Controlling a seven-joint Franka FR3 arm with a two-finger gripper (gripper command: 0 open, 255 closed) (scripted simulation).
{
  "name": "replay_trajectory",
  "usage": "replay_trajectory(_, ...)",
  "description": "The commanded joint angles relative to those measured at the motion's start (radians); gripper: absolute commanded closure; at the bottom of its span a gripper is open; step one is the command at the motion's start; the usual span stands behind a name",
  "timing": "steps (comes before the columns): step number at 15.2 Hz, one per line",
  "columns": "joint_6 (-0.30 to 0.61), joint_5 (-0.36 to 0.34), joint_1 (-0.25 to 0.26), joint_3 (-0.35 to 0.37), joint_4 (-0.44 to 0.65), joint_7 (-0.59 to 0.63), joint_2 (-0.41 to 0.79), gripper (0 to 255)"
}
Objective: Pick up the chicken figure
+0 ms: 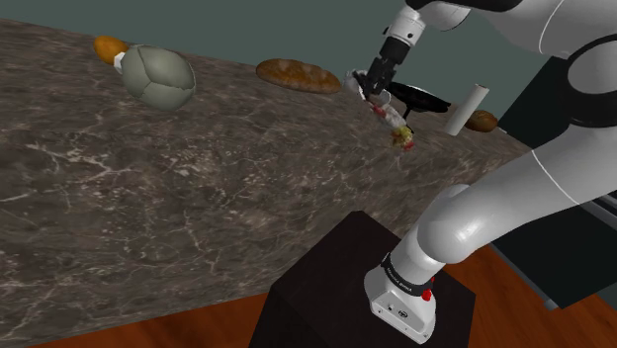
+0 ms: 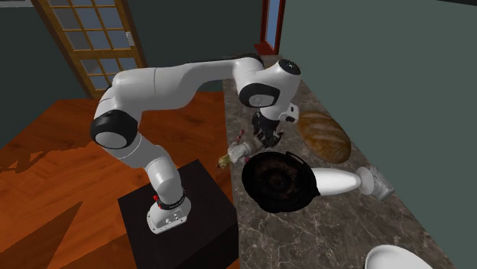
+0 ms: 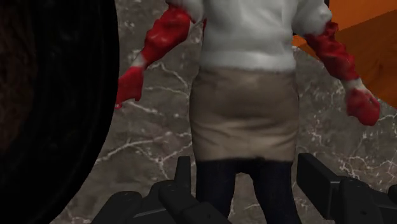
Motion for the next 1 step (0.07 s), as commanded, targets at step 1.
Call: replay_trajectory(1, -0.008, 0.001, 0.001, 0.003, 0.007, 0.004, -0.001, 255)
